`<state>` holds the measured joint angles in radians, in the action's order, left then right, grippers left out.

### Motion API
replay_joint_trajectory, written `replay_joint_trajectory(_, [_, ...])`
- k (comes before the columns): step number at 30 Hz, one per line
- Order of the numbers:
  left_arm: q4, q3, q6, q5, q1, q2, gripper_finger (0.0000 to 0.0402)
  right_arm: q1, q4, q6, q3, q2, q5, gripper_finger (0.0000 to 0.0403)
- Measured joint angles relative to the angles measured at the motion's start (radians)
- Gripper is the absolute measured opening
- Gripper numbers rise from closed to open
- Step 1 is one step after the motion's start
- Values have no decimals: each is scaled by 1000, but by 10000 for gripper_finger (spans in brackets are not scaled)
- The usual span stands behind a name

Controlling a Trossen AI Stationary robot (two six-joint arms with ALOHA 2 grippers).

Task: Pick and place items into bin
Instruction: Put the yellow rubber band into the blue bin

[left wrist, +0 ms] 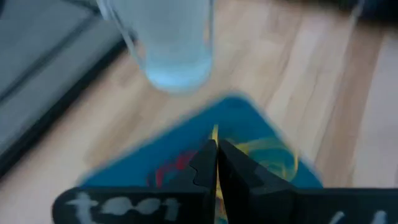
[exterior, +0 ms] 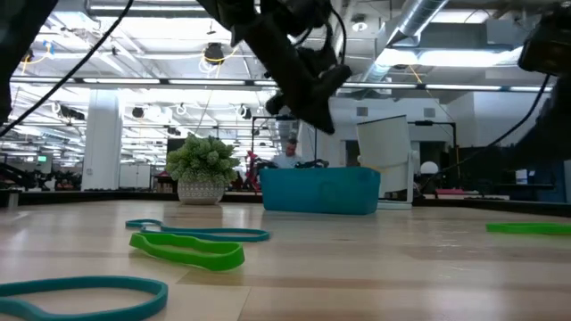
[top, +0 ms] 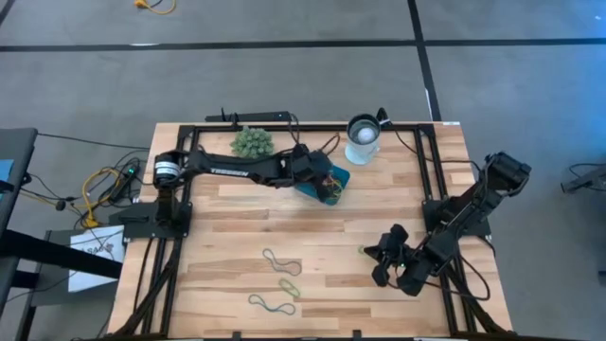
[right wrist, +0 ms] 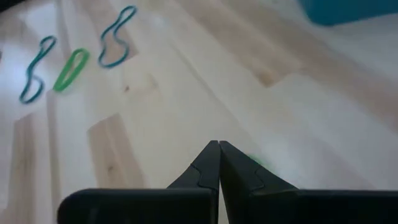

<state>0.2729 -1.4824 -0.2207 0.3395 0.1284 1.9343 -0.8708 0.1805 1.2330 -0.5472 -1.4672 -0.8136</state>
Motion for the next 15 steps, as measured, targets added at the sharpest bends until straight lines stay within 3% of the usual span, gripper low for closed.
replay_joint_trajectory(8, [-66,1,0,-150,-10,65,0,3,-41,15,1,-65,22,0])
replay_joint_trajectory(15, [-104,-1,31,-177,-8,65,6,3,-32,16,0,-92,36,0])
